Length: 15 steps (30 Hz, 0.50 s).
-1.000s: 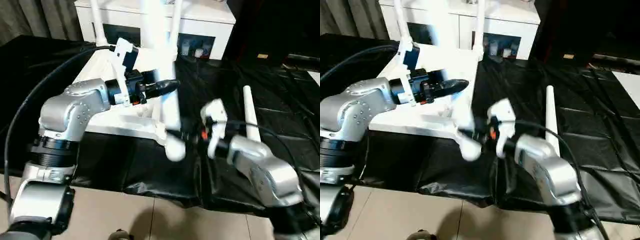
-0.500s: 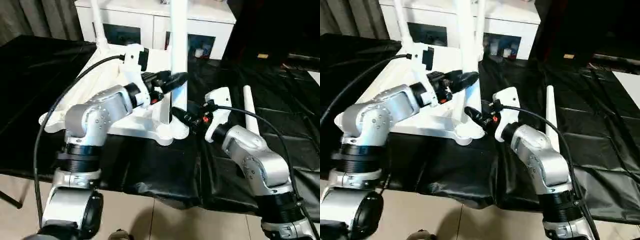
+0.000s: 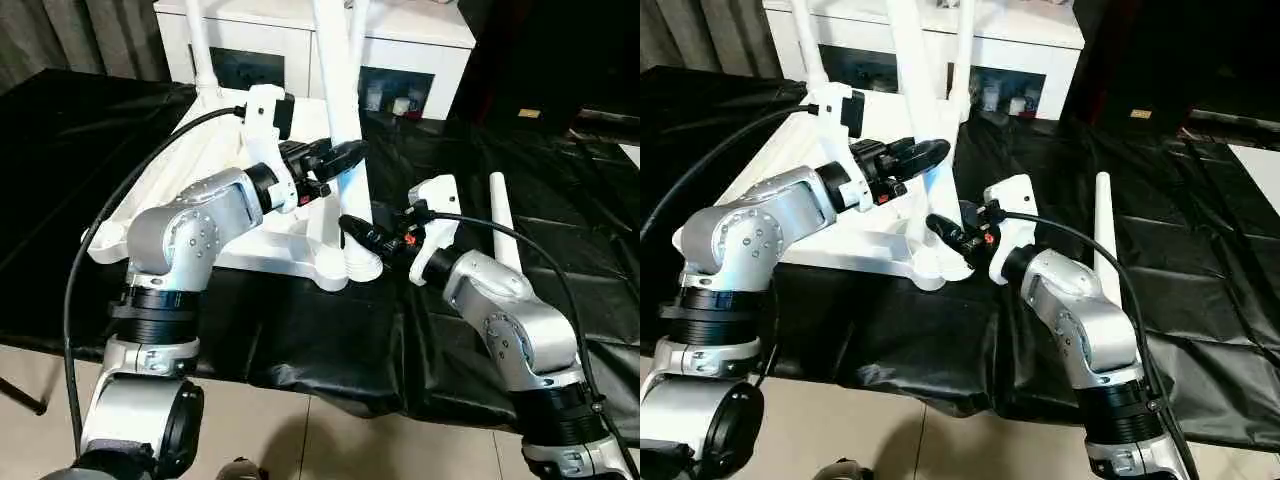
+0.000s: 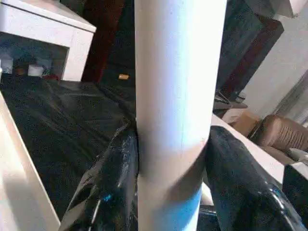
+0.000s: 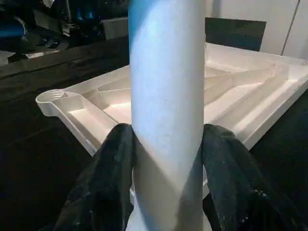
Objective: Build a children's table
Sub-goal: Pick table leg
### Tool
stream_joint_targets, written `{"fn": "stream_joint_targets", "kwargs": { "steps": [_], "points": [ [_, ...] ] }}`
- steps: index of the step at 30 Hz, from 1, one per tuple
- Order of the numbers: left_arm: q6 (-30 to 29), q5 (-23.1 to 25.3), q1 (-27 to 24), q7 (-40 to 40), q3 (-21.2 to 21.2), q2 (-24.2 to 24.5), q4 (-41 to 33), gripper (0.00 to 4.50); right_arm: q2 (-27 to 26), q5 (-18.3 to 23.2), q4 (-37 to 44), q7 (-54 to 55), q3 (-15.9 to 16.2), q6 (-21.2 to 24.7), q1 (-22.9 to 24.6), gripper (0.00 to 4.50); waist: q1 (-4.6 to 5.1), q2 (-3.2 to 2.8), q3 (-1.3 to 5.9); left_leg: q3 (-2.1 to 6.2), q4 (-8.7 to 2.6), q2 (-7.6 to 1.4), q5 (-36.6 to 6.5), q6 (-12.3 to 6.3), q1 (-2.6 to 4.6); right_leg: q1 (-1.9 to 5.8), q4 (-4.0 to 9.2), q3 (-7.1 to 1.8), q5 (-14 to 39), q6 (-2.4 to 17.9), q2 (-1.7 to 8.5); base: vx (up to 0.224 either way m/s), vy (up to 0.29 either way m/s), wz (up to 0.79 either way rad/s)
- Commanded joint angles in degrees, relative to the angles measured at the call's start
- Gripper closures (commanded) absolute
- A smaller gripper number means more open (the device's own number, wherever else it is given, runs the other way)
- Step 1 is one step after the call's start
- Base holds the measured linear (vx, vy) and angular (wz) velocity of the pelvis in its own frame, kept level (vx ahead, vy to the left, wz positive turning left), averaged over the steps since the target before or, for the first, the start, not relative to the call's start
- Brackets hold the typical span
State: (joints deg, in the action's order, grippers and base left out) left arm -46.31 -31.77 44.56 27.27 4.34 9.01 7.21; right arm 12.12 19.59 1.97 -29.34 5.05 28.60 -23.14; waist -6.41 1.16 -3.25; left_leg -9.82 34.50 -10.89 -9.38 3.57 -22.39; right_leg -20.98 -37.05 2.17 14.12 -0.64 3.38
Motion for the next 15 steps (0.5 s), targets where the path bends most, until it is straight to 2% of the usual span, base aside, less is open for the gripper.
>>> {"fn": "stream_joint_targets", "kwargs": {
  "steps": [1, 9, 11, 13, 14, 15],
  "points": [
    [-0.09, -0.59, 0.84, 0.33, 0.13, -0.02, -1.48, 2.66, 0.53, 0.08, 1.38, -1.28, 0.41, -0.78, -0.10, 2.71, 0.09, -0.27, 4.17, 0.65, -3.72, -1.89, -5.54, 0.79, 1.46, 2.35, 3.80, -2.25, -6.92, 12.15, 3.98, 0.000, 0.000, 0.00],
    [-1.65, -3.47, 1.06, 1.62, 1.86, 0.18, -2.72, 2.70, 0.12, -0.48, 1.24, -0.36, -0.08, -1.36, -0.36, 2.71, 0.15, -0.29, 4.12, 0.63, -3.73, -1.86, -5.81, 0.84, 1.46, 2.27, 3.84, -2.27, -6.78, 12.32, 3.99, 0.000, 0.000, 0.00],
    [-1.93, -3.75, 1.38, 2.21, 2.16, 0.90, -2.69, 2.70, -0.25, 1.47, 1.63, -1.03, -1.18, -0.46, -0.53, 2.01, 0.21, -0.17, 4.10, 0.62, -3.78, -1.86, -6.09, 0.83, 1.46, 2.29, 3.88, -2.27, -6.31, 12.31, 3.97, 0.000, 0.000, 0.00],
    [-2.40, -3.78, 1.64, 3.08, 1.99, 1.88, -2.75, 2.70, 0.06, 3.02, 2.30, -2.14, -1.77, 0.60, -0.63, 1.99, 0.17, -0.24, 4.07, 0.65, -3.84, -1.91, -6.49, 0.75, 1.53, 2.24, 3.88, -2.26, -5.45, 12.16, 3.97, 0.000, 0.000, 0.00],
    [-3.77, -4.27, 2.18, 5.32, 1.59, 4.06, -3.30, 2.70, 1.40, 6.67, 3.37, -4.46, -3.79, 3.62, -1.24, 1.90, 0.24, -0.04, 4.01, 0.55, -3.86, -1.81, -6.76, 0.45, 1.62, 2.25, 4.01, -2.30, -4.91, 12.05, 3.87, 0.000, 0.000, 0.00],
    [-3.85, -4.31, 2.20, 5.46, 1.57, 4.18, -3.35, 2.70, 1.49, 6.83, 3.38, -4.56, -3.91, 3.77, -1.30, 1.90, 0.09, -0.25, 4.03, 0.63, -3.86, -1.90, -6.51, 0.37, 1.58, 2.20, 3.88, -2.30, -4.95, 11.95, 3.90, 0.000, 0.000, 0.00]
  ]
}}
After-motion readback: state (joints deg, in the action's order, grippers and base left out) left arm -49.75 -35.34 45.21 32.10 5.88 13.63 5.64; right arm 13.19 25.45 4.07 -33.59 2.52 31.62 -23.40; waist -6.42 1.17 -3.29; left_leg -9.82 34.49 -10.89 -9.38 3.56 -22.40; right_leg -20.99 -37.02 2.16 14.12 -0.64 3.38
